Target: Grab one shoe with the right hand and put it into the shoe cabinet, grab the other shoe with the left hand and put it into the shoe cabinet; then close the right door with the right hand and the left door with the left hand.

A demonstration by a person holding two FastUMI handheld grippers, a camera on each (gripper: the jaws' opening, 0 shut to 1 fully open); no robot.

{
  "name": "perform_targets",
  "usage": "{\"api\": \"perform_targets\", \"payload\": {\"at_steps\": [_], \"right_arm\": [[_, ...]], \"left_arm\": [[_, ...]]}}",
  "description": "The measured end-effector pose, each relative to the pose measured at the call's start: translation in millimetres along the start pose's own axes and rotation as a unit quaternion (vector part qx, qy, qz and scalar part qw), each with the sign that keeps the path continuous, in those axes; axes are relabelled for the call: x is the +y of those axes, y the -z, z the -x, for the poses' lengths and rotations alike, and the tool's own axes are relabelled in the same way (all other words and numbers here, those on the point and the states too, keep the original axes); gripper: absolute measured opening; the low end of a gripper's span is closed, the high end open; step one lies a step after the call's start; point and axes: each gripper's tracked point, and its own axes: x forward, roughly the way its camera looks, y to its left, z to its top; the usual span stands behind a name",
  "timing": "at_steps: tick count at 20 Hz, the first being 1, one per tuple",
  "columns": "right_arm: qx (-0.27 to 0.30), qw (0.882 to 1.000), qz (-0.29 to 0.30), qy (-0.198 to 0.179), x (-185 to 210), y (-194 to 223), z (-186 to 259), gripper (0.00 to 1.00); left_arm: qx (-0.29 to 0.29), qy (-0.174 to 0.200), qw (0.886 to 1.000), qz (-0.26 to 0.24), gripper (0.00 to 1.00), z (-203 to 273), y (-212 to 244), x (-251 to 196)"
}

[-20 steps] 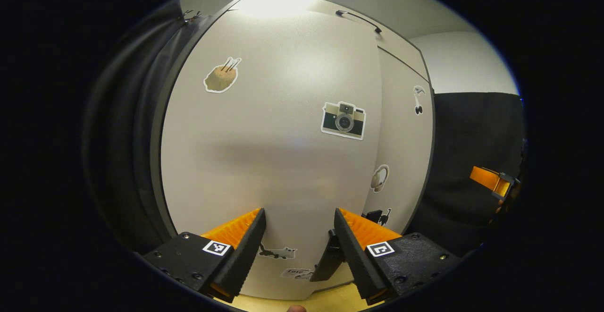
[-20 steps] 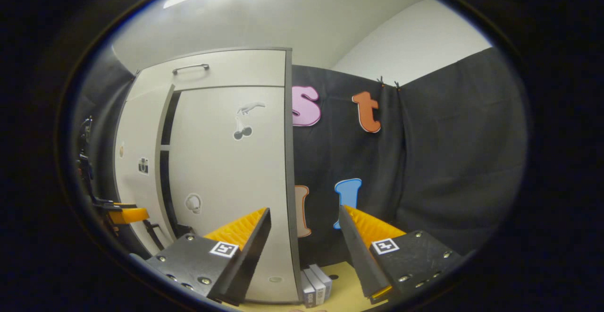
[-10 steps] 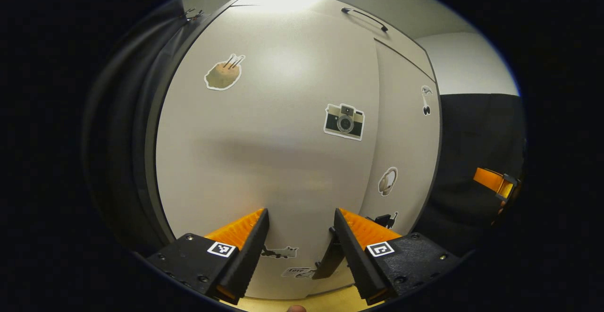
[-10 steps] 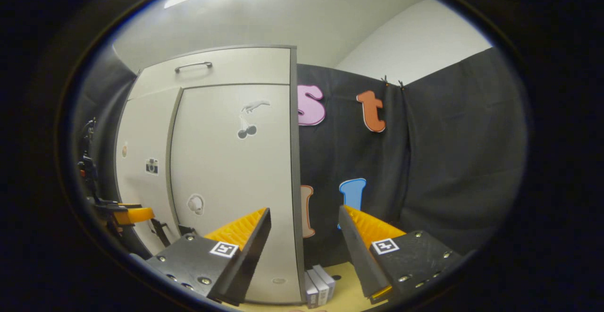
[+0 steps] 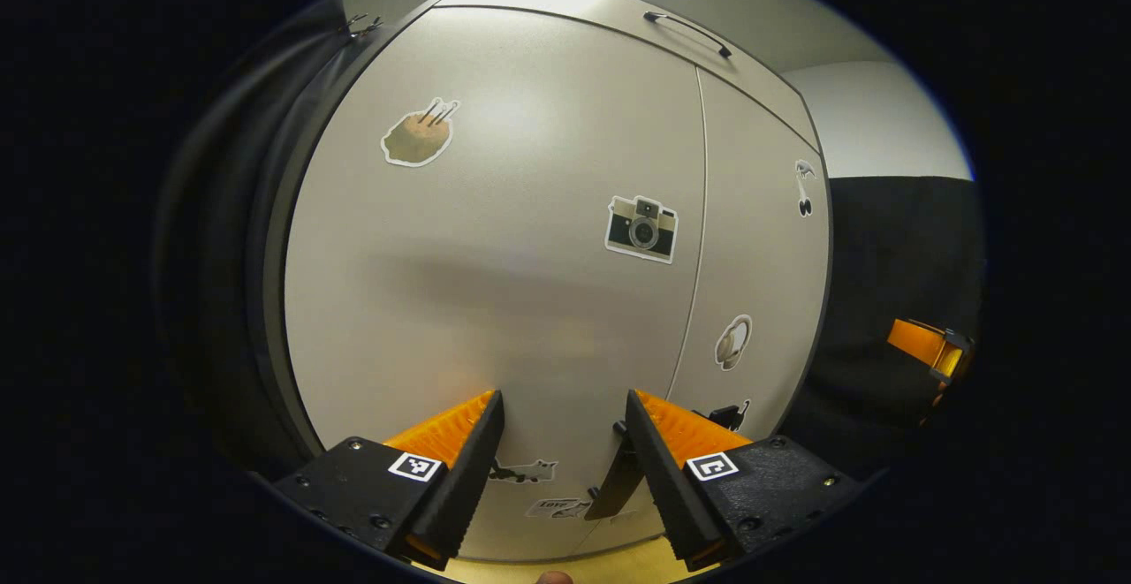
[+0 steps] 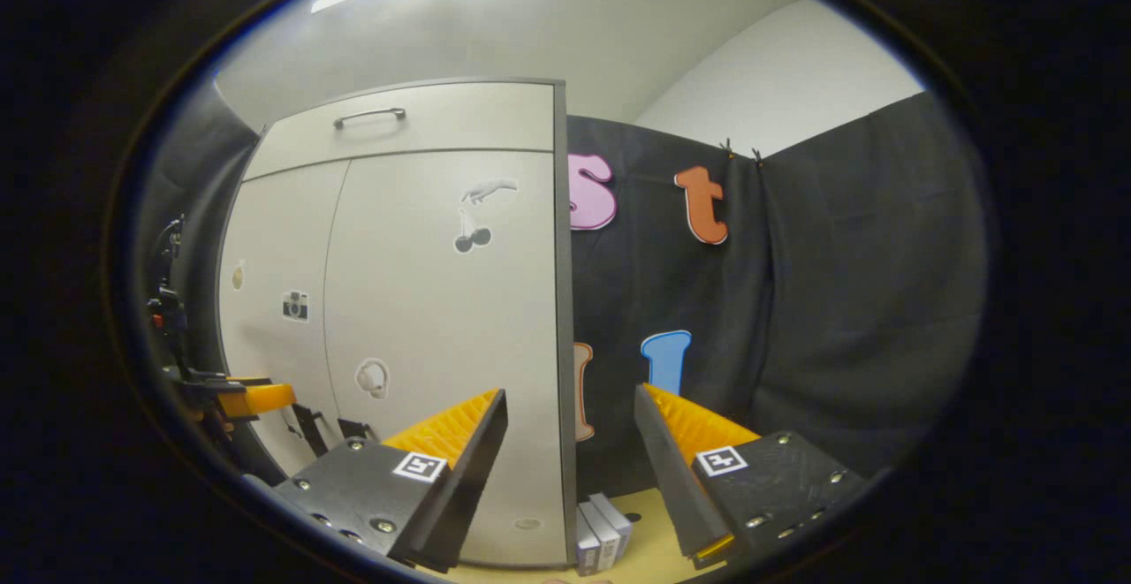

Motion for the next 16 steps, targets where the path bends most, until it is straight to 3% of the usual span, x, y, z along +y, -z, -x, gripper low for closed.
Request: {"api": "perform_targets", "payload": {"at_steps": [15, 16], "right_arm": [[0.022, 0.999, -0.006, -0.032, 23, 8, 29, 0.88], [0.020, 0.999, -0.007, -0.036, 26, 5, 34, 0.83]], "left_arm": [[0.001, -0.022, 1.000, 0.005, 0.85, 0, 0, 2], [0.005, -0.027, 1.000, 0.008, 0.86, 6, -1, 3]]}}
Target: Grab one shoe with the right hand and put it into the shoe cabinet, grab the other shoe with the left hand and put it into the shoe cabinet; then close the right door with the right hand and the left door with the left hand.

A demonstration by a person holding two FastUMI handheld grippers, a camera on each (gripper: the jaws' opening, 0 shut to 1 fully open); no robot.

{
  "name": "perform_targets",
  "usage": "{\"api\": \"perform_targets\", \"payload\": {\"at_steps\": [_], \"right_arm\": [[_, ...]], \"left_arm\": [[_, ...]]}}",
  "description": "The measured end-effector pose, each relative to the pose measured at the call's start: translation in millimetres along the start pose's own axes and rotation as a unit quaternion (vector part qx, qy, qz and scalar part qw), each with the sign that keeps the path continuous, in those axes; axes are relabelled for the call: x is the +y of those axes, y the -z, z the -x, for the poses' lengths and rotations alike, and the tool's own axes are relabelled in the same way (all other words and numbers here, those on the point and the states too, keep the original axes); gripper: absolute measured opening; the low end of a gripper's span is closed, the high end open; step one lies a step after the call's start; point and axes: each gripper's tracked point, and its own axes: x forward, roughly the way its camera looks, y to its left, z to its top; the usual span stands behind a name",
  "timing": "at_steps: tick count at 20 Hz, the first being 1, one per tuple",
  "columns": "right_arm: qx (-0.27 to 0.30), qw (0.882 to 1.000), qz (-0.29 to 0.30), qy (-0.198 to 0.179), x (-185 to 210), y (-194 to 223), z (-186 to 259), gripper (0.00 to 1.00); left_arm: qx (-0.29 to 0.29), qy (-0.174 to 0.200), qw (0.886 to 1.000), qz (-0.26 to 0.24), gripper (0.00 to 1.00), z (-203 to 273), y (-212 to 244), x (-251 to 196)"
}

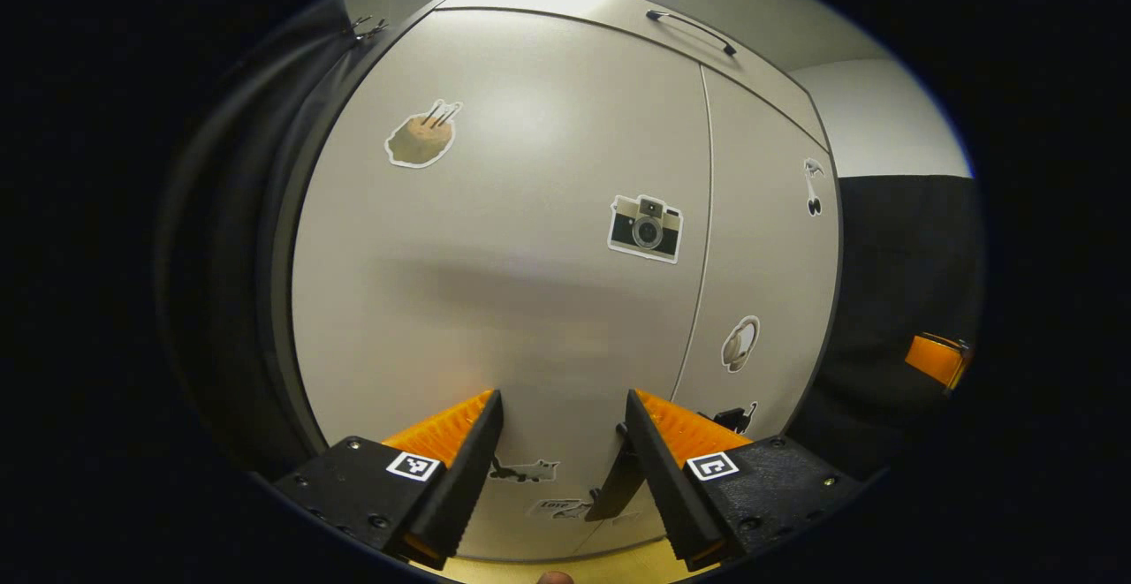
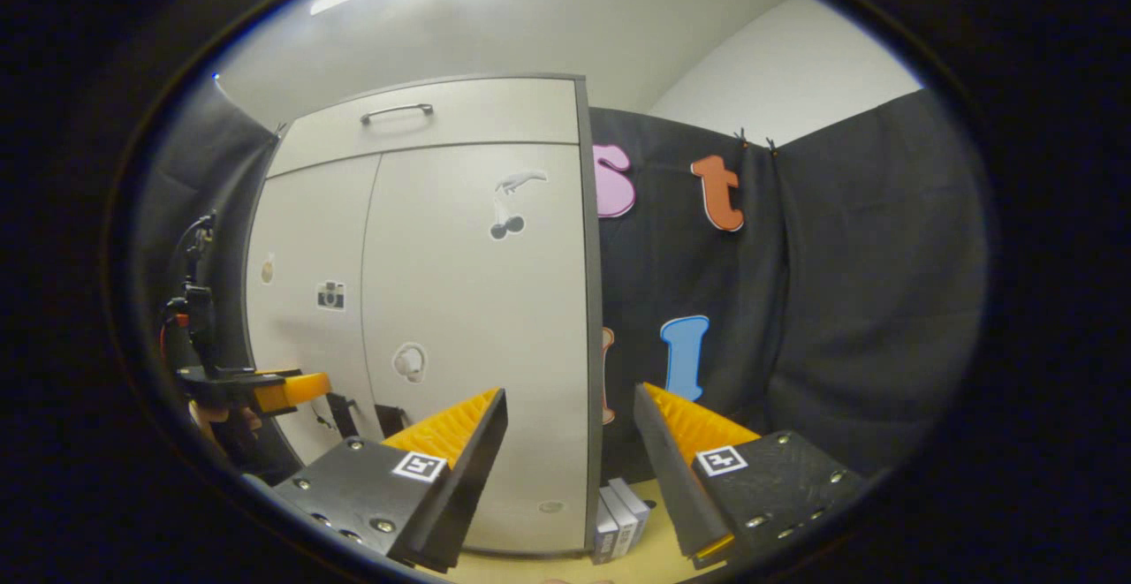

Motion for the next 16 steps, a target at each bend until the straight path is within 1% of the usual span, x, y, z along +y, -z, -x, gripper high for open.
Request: {"api": "perform_targets", "payload": {"at_steps": [1, 2, 4, 6, 7, 8, 9, 12, 16], "right_arm": [[-0.003, 1.000, -0.001, -0.005, 3, -3, 6, 0.83], [-0.006, 1.000, -0.004, -0.012, 8, -8, 12, 0.87], [-0.010, 0.999, -0.013, -0.032, 21, -15, 24, 0.87], [-0.018, 0.998, -0.023, -0.055, 36, -24, 35, 0.87], [-0.022, 0.997, -0.025, -0.062, 41, -27, 38, 0.84], [-0.023, 0.997, -0.028, -0.069, 46, -29, 42, 0.87], [-0.024, 0.996, -0.030, -0.077, 52, -30, 45, 0.87], [-0.025, 0.995, -0.035, -0.093, 64, -31, 53, 0.87], [-0.025, 0.994, -0.036, -0.104, 75, -30, 61, 0.87]], "left_arm": [[-0.004, -0.003, 1.000, 0.004, 0.89, 10, -5, -1], [-0.009, -0.003, 1.000, 0.005, 0.91, 21, -11, -4], [-0.021, -0.014, 1.000, -0.011, 0.90, 52, -28, -7], [-0.051, -0.024, 0.998, -0.037, 0.90, 84, -53, -14], [-0.063, -0.025, 0.997, -0.044, 0.90, 100, -63, -20], [-0.068, -0.026, 0.996, -0.049, 0.90, 112, -70, -23], [-0.074, -0.026, 0.996, -0.051, 0.90, 125, -76, -26], [-0.093, -0.028, 0.994, -0.052, 0.90, 153, -89, -30], [-0.103, -0.038, 0.992, -0.063, 0.90, 173, -97, -26]]}}
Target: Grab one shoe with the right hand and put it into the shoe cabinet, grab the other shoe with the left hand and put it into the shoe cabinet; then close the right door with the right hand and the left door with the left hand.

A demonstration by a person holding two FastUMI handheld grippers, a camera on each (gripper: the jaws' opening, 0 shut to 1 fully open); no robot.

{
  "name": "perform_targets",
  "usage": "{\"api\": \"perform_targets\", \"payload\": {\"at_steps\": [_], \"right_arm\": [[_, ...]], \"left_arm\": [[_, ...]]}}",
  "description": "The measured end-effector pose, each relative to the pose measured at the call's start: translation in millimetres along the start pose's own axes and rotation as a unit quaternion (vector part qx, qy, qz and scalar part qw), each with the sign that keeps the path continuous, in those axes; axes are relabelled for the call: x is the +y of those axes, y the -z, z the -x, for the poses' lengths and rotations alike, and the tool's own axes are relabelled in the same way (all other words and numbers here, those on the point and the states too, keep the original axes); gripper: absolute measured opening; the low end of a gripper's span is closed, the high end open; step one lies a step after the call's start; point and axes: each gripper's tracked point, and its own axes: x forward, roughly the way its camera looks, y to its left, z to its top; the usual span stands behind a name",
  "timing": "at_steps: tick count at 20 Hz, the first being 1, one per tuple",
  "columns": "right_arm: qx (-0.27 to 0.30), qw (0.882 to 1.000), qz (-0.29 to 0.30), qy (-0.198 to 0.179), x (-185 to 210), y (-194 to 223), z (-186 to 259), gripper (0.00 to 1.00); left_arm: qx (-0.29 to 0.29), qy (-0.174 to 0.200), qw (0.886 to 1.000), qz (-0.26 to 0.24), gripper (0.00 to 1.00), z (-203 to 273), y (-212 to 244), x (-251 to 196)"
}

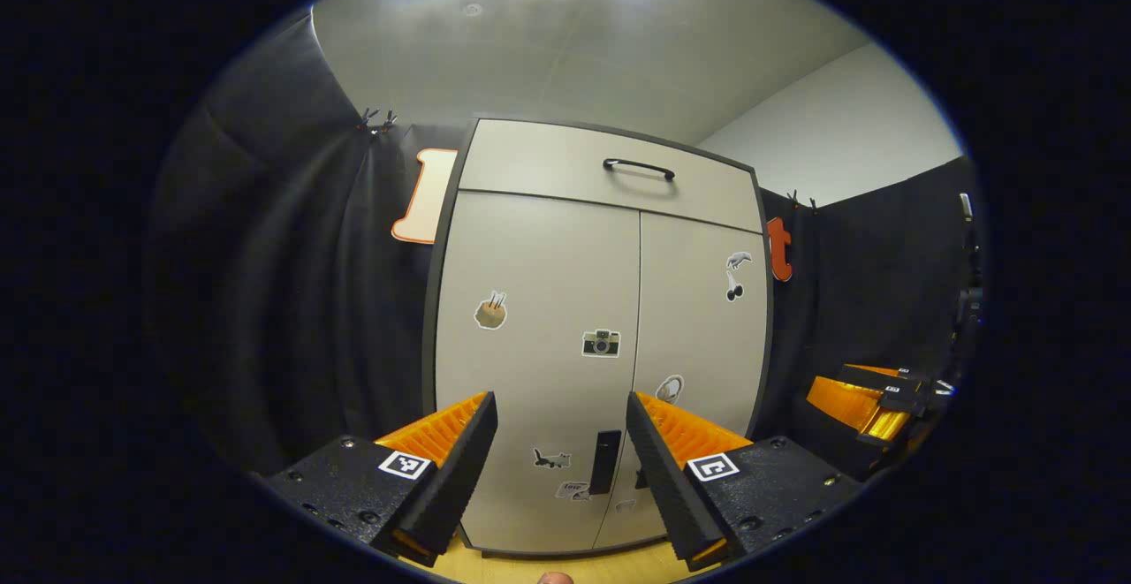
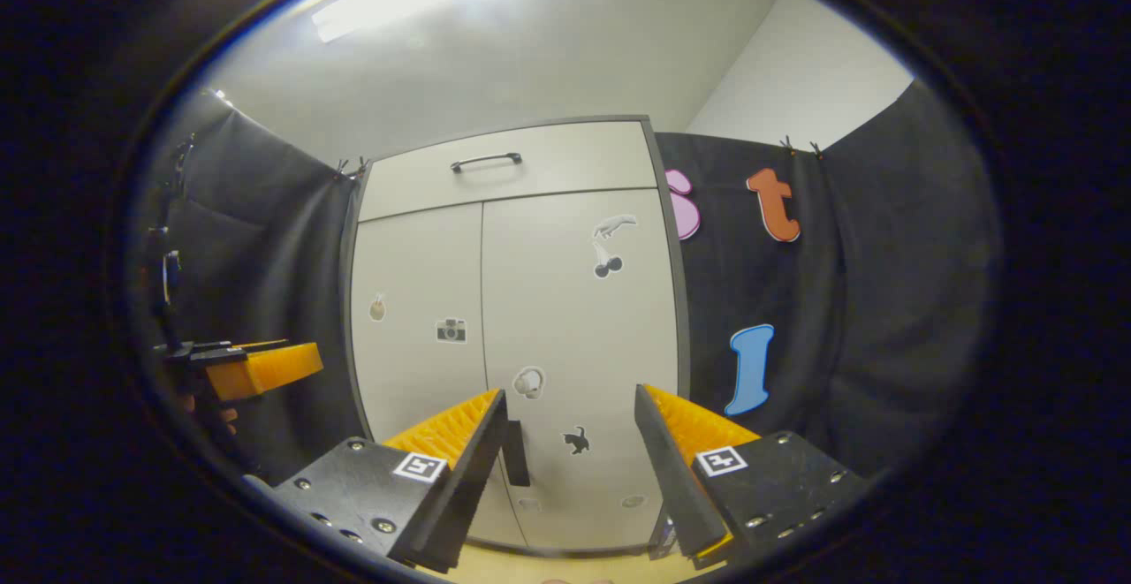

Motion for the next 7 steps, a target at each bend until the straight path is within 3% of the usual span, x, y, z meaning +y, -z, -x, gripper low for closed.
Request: {"api": "perform_targets", "payload": {"at_steps": [3, 5, 6, 7], "right_arm": [[-0.003, 1.000, -0.002, -0.003, 7.3, -0.8, 2.5, 0.83], [-0.005, 1.000, -0.001, 0.000, 9.7, 0.1, 4.6, 0.87], [-0.004, 1.000, 0.000, 0.002, 10.5, 1.1, 5.3, 0.83], [-0.005, 1.000, 0.000, 0.005, 11.6, 2.8, 5.3, 0.87]], "left_arm": [[0.000, -0.003, 1.000, -0.005, 0.90, 5.9, -1.8, 6.1], [0.003, -0.001, 1.000, -0.010, 0.90, 6.3, -1.5, 9.6], [0.003, 0.000, 1.000, -0.011, 0.90, 5.6, -1.4, 11.1], [0.005, 0.002, 1.000, -0.012, 0.96, 5.2, -0.4, 12.0]]}}
